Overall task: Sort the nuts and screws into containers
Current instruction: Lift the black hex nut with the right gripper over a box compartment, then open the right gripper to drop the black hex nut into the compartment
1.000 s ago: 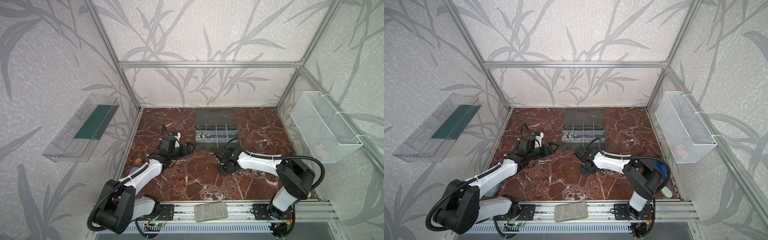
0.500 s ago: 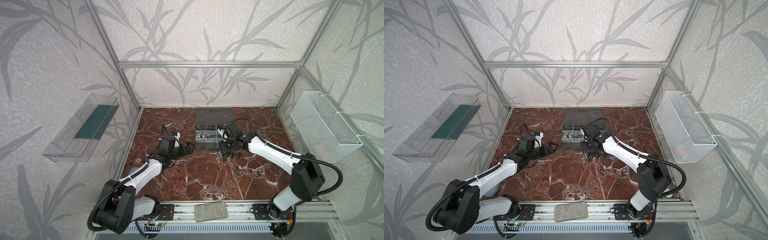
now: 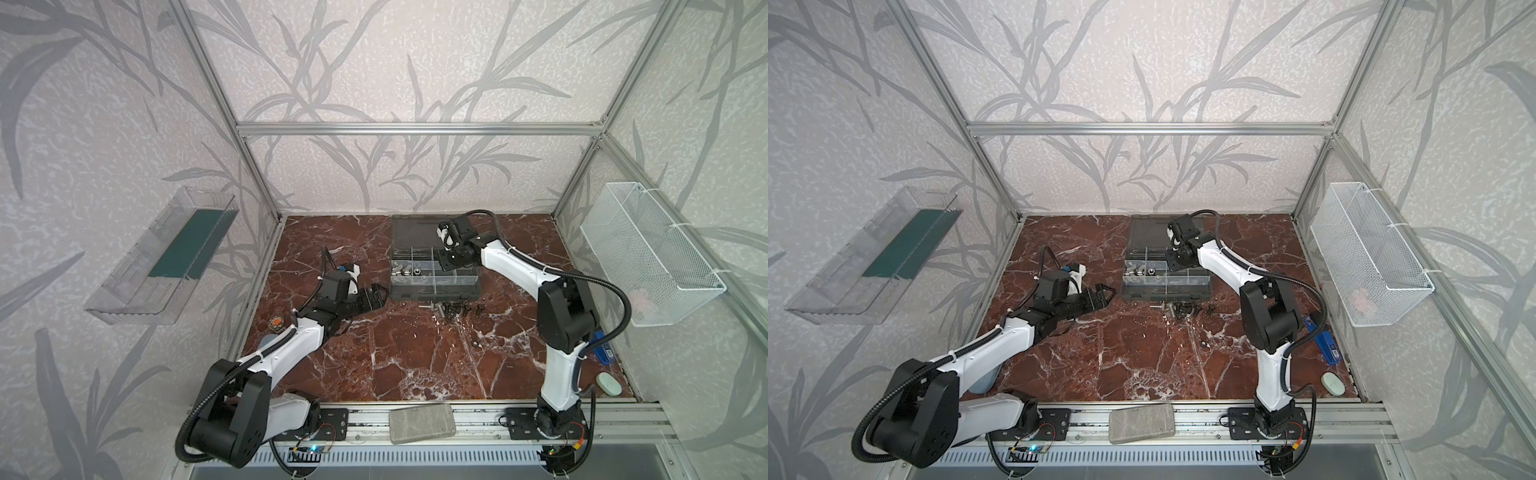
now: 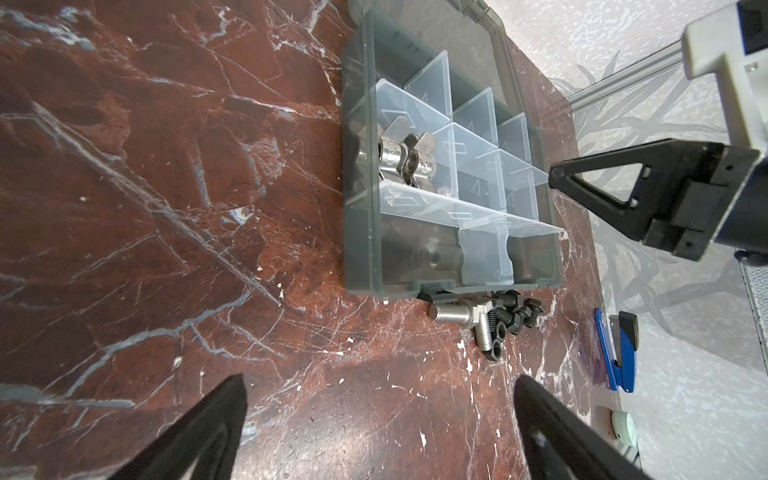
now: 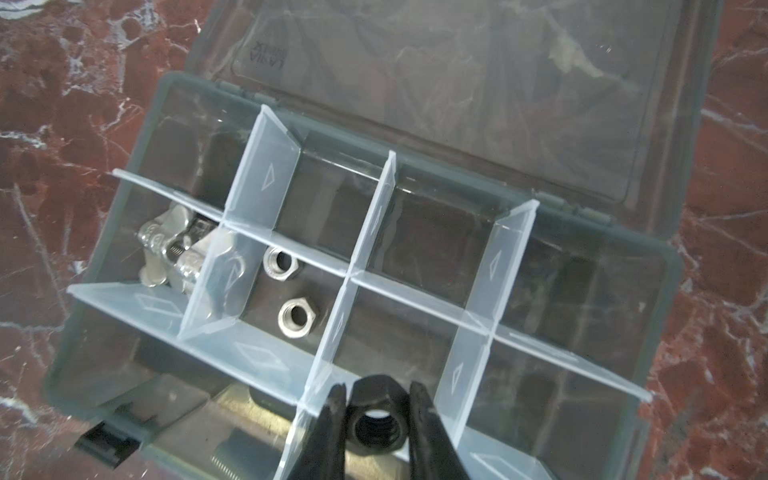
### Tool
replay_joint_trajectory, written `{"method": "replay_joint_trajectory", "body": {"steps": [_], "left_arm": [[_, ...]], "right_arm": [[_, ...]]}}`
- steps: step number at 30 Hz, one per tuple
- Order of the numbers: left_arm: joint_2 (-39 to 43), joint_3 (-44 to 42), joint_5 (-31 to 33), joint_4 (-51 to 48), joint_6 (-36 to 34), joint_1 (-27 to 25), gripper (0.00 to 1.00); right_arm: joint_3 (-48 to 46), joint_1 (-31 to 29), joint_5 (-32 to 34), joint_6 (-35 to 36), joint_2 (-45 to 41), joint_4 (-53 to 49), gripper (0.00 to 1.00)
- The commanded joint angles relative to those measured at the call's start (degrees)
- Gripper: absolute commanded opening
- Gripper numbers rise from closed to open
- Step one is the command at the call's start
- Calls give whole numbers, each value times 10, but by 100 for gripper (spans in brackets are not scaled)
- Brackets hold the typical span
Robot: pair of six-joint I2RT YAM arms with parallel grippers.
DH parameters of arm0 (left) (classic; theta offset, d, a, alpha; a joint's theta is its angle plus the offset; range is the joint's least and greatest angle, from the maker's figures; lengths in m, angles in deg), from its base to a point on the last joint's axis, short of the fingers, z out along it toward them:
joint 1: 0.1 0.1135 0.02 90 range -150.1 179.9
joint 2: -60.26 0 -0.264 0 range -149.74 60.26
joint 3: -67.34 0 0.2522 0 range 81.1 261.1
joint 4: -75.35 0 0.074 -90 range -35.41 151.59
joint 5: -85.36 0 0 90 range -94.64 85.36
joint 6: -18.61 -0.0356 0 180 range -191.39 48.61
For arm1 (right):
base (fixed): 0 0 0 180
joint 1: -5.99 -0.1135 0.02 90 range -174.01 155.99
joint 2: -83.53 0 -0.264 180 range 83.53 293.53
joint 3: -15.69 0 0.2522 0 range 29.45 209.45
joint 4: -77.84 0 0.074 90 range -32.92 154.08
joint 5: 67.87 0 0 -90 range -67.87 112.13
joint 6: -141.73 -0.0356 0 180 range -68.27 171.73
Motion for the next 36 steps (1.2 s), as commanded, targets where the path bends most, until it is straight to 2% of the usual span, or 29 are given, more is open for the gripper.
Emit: {"method": "replay_joint_trajectory", "body": {"steps": [1,16,17,21,24,31,36], "left_arm": [[13,6,4,-8,2,3,98],[8,10,6,-8,2,5,98],[7,10,5,-7,2,5,98],[5,10,1,-5,3,5,98],[6,9,0,-4,4,5,98],[8,7,-3,-1,5,5,98],[7,7,-2,1,5,6,98]], "right_arm": [[45,3,8,11,26,-35,2],[49,4,14,14,58,-40,4],[47,4,15,15,60,-39,6],[50,4,16,17,61,-45,29],[55,4,18,18,58,-52,41],[58,5,12,28,27,-70,49],[-7,4,-6,31,-59,-70,51]]}}
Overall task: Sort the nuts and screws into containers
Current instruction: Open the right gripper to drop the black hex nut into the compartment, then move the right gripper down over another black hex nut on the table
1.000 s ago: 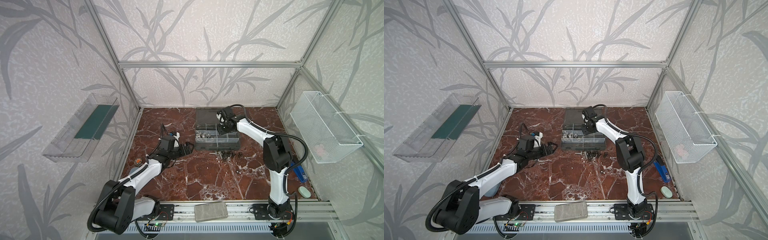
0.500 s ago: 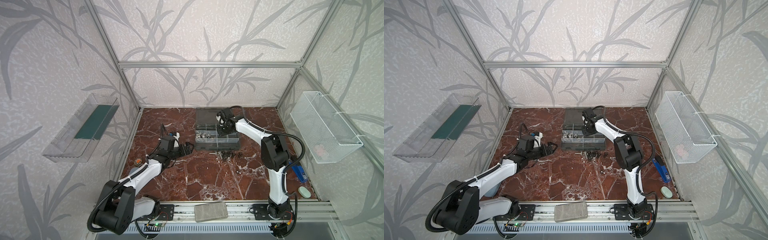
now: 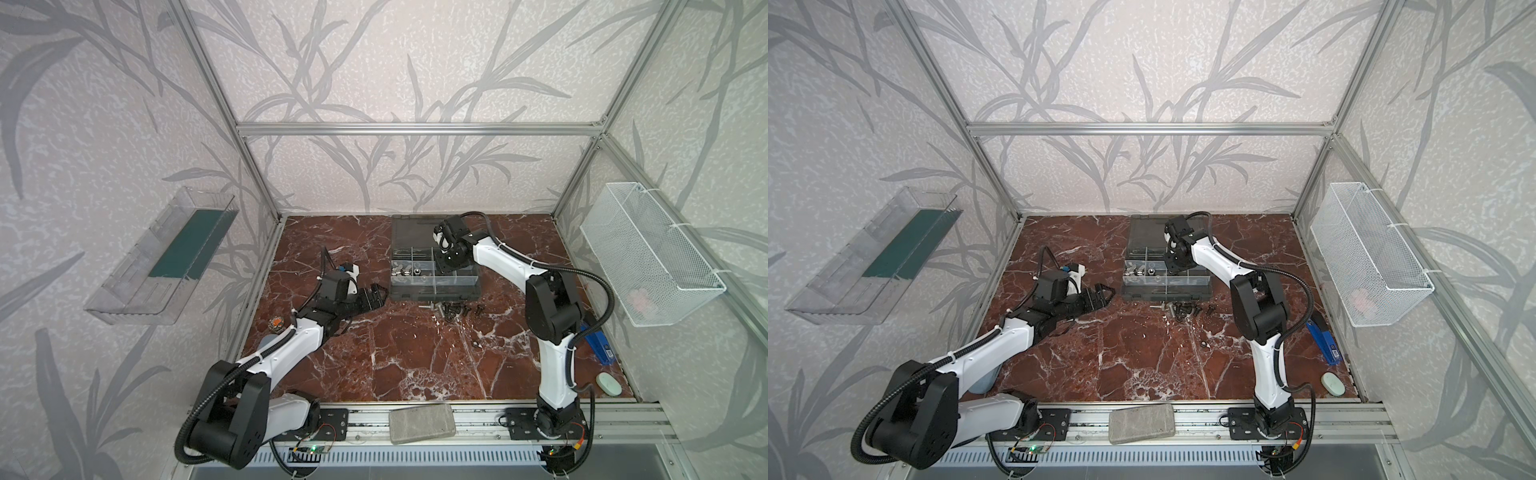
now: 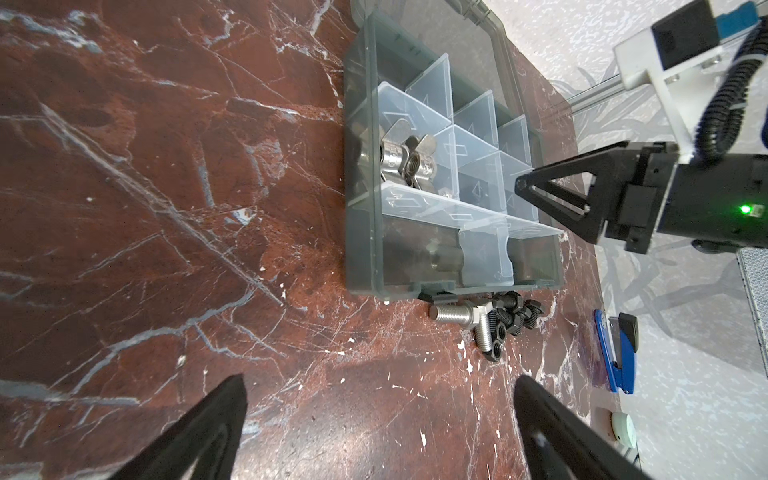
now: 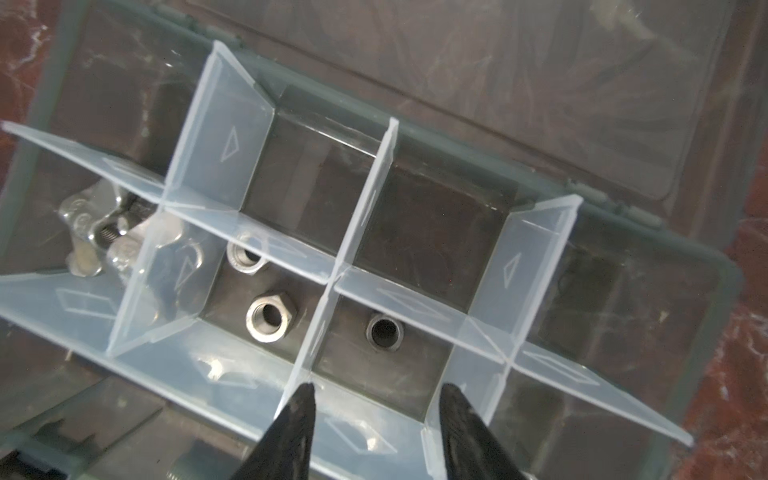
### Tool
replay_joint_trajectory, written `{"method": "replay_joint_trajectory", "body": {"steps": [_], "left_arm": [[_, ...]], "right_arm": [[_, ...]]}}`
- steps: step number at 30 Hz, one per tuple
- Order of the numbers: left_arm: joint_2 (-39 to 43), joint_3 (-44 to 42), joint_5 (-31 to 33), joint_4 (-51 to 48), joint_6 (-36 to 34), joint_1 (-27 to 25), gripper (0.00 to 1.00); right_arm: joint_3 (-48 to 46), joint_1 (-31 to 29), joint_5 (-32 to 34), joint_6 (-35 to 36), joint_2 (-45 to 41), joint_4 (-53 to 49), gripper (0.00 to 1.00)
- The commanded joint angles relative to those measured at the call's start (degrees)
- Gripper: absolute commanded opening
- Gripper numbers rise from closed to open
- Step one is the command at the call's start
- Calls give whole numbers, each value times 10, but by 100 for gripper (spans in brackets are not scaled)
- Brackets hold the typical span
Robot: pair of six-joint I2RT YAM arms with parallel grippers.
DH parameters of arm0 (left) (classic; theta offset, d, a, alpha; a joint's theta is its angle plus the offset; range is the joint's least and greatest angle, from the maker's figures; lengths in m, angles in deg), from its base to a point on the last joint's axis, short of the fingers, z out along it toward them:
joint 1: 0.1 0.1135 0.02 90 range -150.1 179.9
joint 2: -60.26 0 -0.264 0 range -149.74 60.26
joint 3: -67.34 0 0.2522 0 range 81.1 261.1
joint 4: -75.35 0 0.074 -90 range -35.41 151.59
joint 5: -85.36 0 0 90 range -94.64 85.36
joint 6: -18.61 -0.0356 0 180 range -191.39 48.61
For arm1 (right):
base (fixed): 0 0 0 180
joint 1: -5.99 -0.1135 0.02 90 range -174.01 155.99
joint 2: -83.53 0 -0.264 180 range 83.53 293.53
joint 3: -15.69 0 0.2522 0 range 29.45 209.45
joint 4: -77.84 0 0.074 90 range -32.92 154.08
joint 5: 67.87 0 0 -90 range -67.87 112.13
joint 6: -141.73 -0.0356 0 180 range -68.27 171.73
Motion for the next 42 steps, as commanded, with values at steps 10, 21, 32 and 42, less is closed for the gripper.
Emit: {"method": "replay_joint_trajectory", "body": {"steps": [10,21,32,42], "left_arm": [[-2,-5,15,34,25,6,98],[-31,2,-21,52,29,7,98],[-39,10,-31,52,34,7,98],[-40,11,-36,53,35,7,98]], "right_arm": [[-218,1,-40,-45,-270,-43,58],[-427,0,-24,-125,-405,-30,67],[-510,-16,-39,-166,-418,14,68],[-509,-46,-19,-178,-377,22,68]]}}
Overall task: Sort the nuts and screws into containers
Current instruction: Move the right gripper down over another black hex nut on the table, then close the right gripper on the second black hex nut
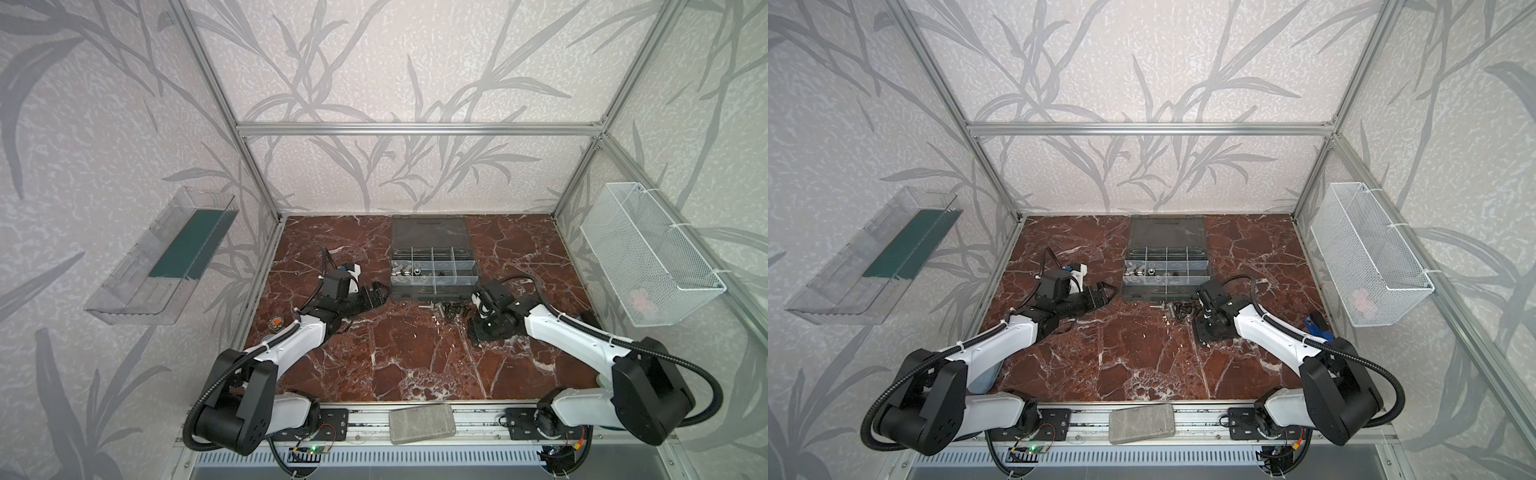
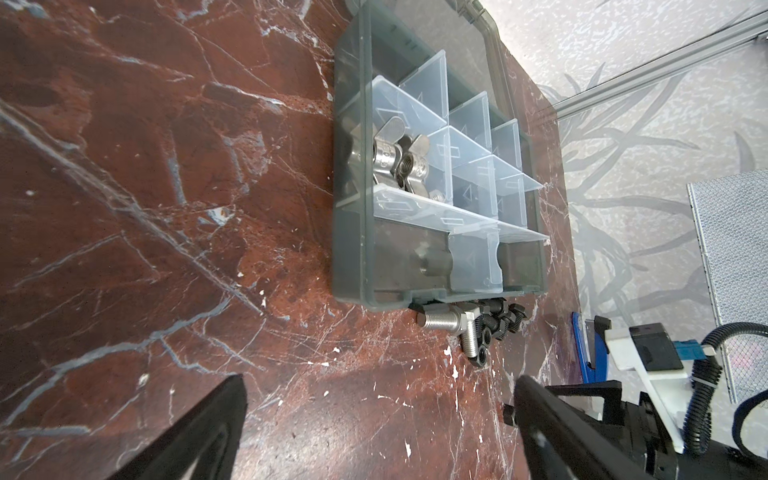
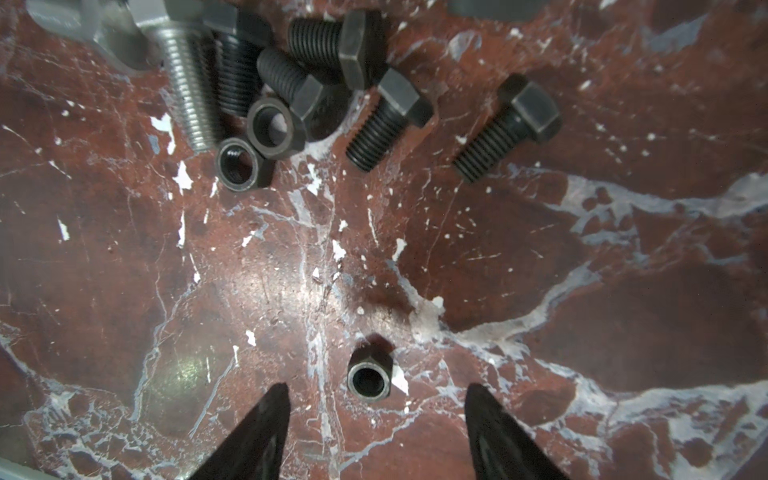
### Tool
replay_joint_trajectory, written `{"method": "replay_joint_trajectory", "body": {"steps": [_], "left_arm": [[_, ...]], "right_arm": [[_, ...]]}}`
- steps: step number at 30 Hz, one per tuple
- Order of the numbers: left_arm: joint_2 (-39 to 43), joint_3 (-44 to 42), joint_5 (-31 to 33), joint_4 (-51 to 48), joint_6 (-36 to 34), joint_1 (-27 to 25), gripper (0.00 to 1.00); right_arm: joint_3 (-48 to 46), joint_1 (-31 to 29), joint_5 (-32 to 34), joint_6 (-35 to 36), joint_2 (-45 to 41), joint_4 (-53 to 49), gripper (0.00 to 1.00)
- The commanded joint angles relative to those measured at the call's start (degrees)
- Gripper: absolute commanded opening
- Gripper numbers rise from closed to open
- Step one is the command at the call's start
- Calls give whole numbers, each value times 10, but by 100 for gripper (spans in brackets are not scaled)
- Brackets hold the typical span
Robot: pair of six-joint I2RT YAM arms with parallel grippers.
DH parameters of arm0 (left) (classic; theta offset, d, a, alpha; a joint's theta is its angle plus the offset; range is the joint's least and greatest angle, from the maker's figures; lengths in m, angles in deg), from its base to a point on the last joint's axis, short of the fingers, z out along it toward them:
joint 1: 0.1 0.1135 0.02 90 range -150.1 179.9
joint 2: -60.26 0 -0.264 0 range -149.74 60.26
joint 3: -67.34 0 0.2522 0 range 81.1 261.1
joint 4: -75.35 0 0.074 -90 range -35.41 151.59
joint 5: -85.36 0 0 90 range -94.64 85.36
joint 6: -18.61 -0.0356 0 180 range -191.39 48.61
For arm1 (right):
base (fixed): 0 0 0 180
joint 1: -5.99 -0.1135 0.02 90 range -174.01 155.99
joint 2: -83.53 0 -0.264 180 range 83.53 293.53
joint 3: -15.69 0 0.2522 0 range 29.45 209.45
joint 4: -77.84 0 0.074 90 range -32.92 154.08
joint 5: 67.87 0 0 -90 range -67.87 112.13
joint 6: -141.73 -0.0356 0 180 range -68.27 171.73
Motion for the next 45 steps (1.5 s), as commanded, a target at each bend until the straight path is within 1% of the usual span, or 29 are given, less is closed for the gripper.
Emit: {"method": "replay_joint_trajectory", "body": {"steps": [1,10,17,34,37,45], "left_arm": [[-4,12,-7,8,5,3,98],[-3,10,-7,9,6,3,98],[-4,8,-4,9,5,3,98],[-5,2,-7,21,12,3,98],[-5,0,-7,22,11,3,98],[-2,-1,-6,21,9,3,98]], "right_arm": [[-3,-5,8,-10,7,4,68],[-14,-10,1,-12,28,24,61],[-9,-26,5,-16,52,24,54],[4,-48,32,-19,77,-3,36],[5,-50,34,-18,81,-6,31],[10,-50,36,-13,74,-5,11]]}}
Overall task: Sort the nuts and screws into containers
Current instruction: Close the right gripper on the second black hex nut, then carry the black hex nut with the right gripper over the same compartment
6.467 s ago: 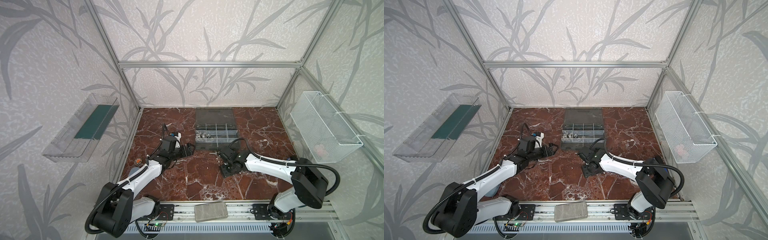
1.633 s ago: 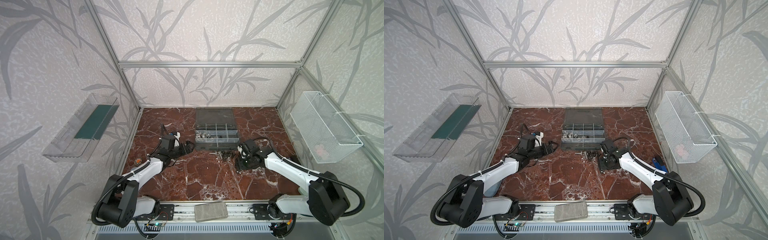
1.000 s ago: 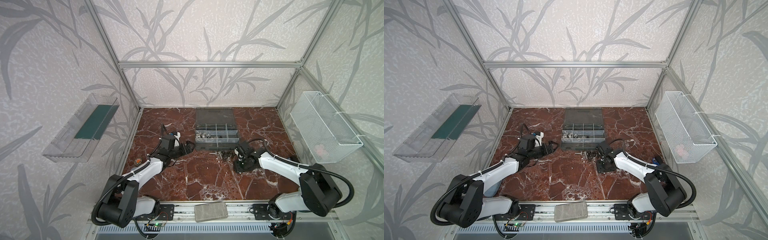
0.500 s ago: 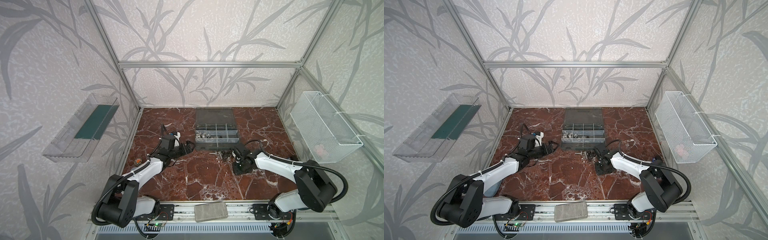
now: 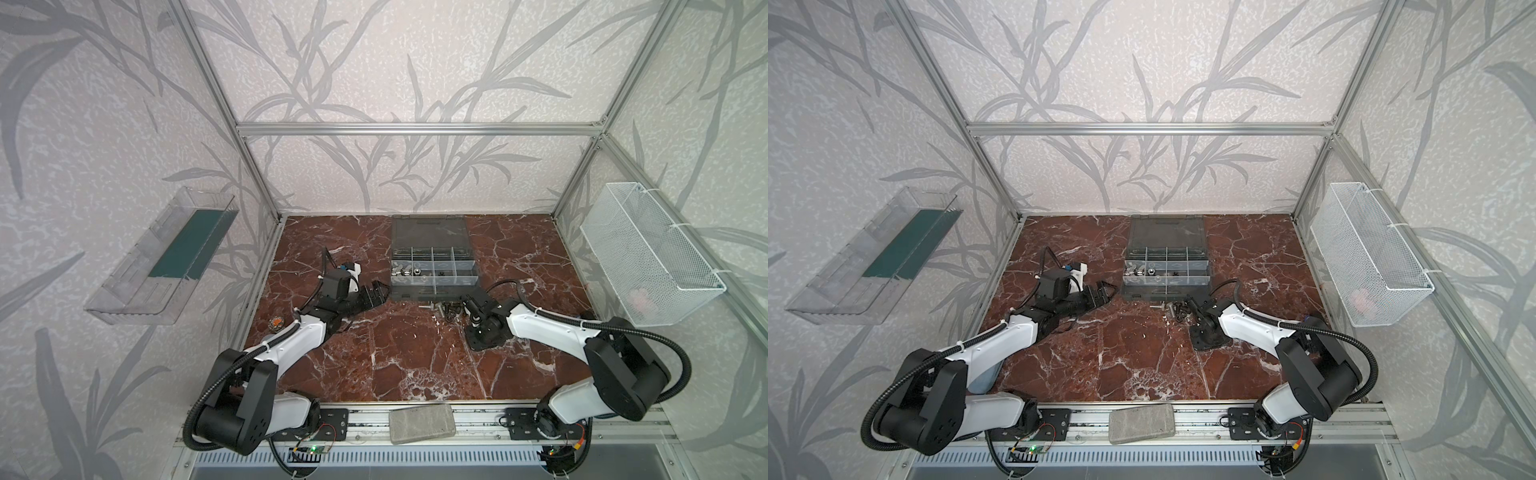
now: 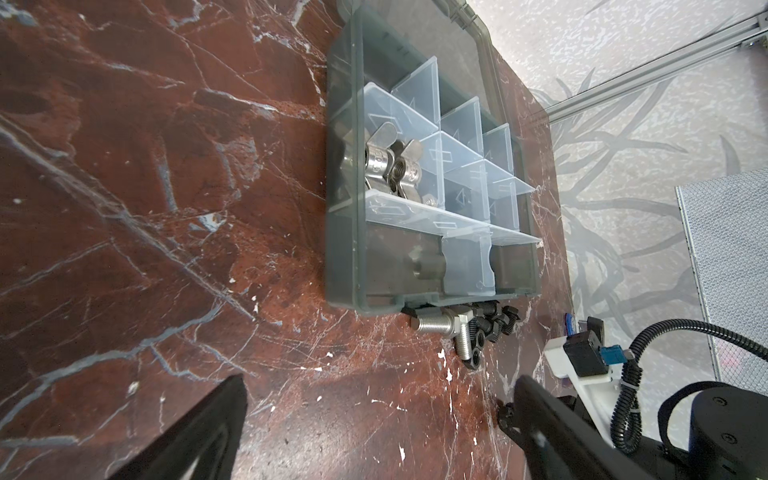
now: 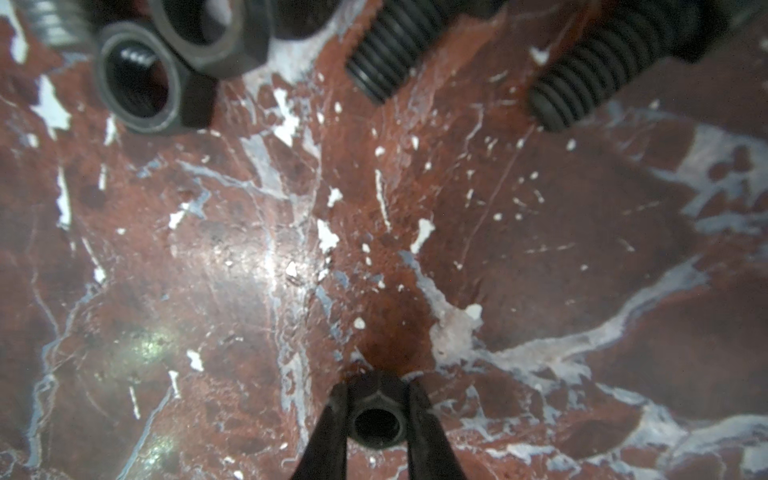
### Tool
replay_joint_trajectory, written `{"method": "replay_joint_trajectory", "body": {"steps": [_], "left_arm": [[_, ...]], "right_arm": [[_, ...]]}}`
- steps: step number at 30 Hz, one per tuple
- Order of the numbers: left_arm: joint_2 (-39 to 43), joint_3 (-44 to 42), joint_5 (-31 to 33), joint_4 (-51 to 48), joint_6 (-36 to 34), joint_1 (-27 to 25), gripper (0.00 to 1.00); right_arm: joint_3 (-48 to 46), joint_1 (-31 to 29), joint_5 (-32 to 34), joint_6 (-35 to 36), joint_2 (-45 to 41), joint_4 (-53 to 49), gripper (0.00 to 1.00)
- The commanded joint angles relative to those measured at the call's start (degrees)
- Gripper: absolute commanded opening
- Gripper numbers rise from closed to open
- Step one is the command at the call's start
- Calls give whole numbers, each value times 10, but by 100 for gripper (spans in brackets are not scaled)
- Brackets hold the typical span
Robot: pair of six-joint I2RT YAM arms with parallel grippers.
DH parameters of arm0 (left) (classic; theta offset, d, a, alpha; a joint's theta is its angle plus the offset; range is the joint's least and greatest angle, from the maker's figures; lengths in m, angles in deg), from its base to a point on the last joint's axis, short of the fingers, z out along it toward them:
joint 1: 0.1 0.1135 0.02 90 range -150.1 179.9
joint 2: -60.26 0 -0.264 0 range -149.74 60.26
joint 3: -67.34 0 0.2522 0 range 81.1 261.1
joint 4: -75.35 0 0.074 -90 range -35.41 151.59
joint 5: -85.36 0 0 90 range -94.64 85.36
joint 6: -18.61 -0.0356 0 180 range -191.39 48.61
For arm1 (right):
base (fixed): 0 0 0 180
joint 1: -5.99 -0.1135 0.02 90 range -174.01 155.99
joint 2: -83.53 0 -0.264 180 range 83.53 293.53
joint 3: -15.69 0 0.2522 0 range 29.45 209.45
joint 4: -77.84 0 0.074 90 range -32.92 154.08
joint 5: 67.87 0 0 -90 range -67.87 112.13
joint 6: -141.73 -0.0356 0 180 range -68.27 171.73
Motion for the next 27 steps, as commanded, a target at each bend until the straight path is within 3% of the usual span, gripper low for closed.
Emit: {"method": "replay_joint_trajectory", "body": {"steps": [1,6,14,27], "left_arm": [[-2,-1,-4,11,5,3,98],[0,-2,-5,8,3,3,98],[2,-1,-4,7,4,3,98],[4,-9,-23,19,20,3,98]], "right_arm": [[16,-3,4,3,-2,-16,9],[49,-1,2,30,-31,-22,2],[188,28,14,99,-28,-44,0],[385,82,5,149,112,-9,0]]}}
